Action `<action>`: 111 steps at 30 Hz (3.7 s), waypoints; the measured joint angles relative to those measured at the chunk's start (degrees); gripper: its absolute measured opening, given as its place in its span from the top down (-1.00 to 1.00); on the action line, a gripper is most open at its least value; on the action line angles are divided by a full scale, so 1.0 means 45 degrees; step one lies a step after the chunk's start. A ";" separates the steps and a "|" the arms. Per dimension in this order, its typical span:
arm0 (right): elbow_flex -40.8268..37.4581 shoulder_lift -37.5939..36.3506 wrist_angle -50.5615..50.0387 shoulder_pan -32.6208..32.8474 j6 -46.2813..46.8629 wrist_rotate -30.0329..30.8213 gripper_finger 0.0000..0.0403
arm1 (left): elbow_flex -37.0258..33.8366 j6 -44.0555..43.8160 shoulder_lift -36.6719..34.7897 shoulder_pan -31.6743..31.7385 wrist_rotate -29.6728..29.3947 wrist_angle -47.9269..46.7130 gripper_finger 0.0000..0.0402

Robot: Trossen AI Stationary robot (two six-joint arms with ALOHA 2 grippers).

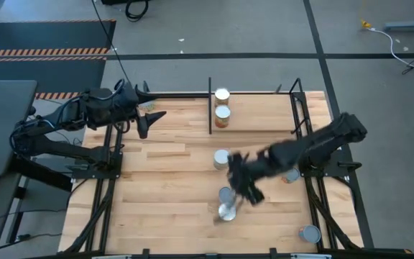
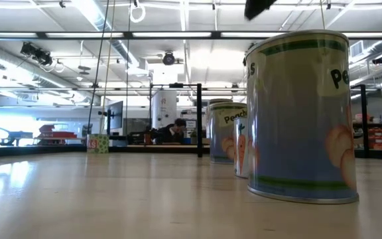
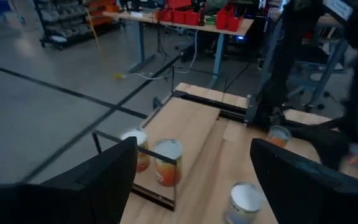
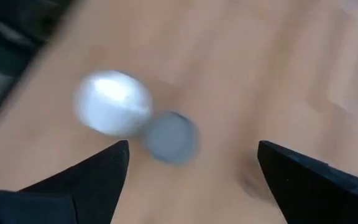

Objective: Pick and place cans onto a shelf
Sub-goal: Put the bottom canned peaches on the shelf

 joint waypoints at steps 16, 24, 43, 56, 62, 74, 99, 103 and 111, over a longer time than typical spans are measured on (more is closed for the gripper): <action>0.1332 0.3777 0.1488 0.1239 0.0925 -0.1481 -0.98 | -0.0010 -0.2302 -0.0309 -0.1557 0.1721 -0.1525 -0.58; 0.1370 0.4900 0.0822 0.1040 -0.0167 -0.1698 -0.98 | -0.0010 -0.2670 -0.0350 -0.2755 0.1697 -0.1947 -0.58; 0.2442 0.4927 -0.0259 0.1091 0.1007 -0.1729 -0.56 | -0.0010 -0.3892 -0.0340 -0.4550 0.2610 -0.0572 -0.58; 0.3642 0.1462 -0.5109 -0.0965 0.5345 0.1142 -0.56 | -0.0014 -0.4984 0.0203 -0.4988 0.3570 0.0094 -0.58; 0.2704 -0.0718 -0.6487 -0.4195 0.5285 0.2386 -0.56 | -0.0005 -0.4610 0.0783 -0.4638 0.2941 0.0499 -0.58; 0.0832 -0.1242 -0.2792 -1.2561 -0.0652 -0.0210 -0.56 | 0.0747 -0.2676 0.1798 0.0337 0.3691 0.0801 -0.58; 0.1321 0.2864 -0.0691 -1.4937 -0.4468 -0.2237 -0.65 | 0.0908 -0.1176 0.4531 0.5999 0.5854 0.2912 -0.58; 0.1321 0.2901 -0.0615 -1.4937 -0.4474 -0.2147 -0.77 | 0.0913 -0.1258 0.4458 0.5994 0.5859 0.2784 -0.58; 0.1321 0.2096 -0.0609 -1.4721 -0.4070 -0.1721 -0.88 | 0.0908 -0.1546 0.3614 0.5393 0.6305 0.1836 -0.58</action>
